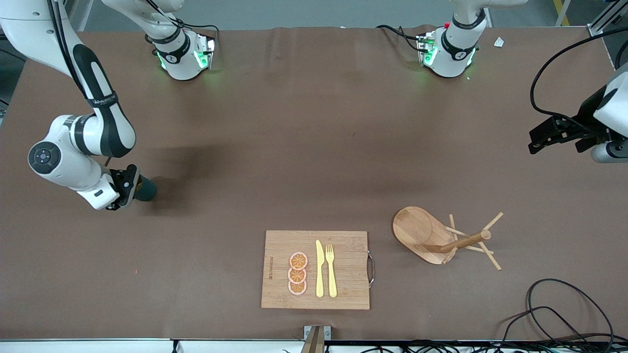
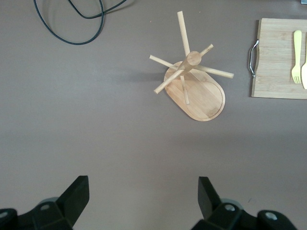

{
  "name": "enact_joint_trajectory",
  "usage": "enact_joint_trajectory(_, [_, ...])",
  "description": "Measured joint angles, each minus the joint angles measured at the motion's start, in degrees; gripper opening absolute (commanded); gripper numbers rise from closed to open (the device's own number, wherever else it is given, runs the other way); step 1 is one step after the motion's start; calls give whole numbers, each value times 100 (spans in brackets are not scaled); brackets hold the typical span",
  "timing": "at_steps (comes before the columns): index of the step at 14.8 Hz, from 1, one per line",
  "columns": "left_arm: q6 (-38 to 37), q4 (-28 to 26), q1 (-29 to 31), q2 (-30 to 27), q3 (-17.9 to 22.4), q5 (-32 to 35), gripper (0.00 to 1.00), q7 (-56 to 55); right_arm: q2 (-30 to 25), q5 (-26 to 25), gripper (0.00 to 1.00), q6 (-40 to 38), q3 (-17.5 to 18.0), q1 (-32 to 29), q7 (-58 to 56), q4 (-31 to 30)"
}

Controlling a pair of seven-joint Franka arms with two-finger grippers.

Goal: Transfer cup from left to right arm and place
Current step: 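Carry the teal mug with the right gripper away from the stand, then lower the teal mug onto the table with the right gripper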

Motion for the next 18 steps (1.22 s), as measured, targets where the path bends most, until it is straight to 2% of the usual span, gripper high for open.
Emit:
enact_joint_trajectory(2, [0,0,-1,0,0,0,100,1,0,119,1,3,2,-10,-146,-4])
enact_joint_trajectory(3, [0,0,-5,0,-1,0,100,2,0,136,7,4,2,-16,-171,-4])
enact_joint_trajectory(5, [0,0,-20,0,-2,0,100,2,0,140,95,8,2,-23,-183,-4])
enact_joint_trajectory(6, [0,0,-25,0,-3,0,100,1,0,142,100,10,2,-26,-184,-4])
enact_joint_trajectory(10, [0,0,-25,0,-3,0,100,1,-4,149,100,-16,2,-31,-183,7])
enact_joint_trajectory(14, [0,0,-25,0,-3,0,100,2,-91,402,100,-575,-6,-64,24,188])
enact_joint_trajectory(18, [0,0,-26,0,-3,0,100,1,-380,479,100,-1261,9,-84,1498,352])
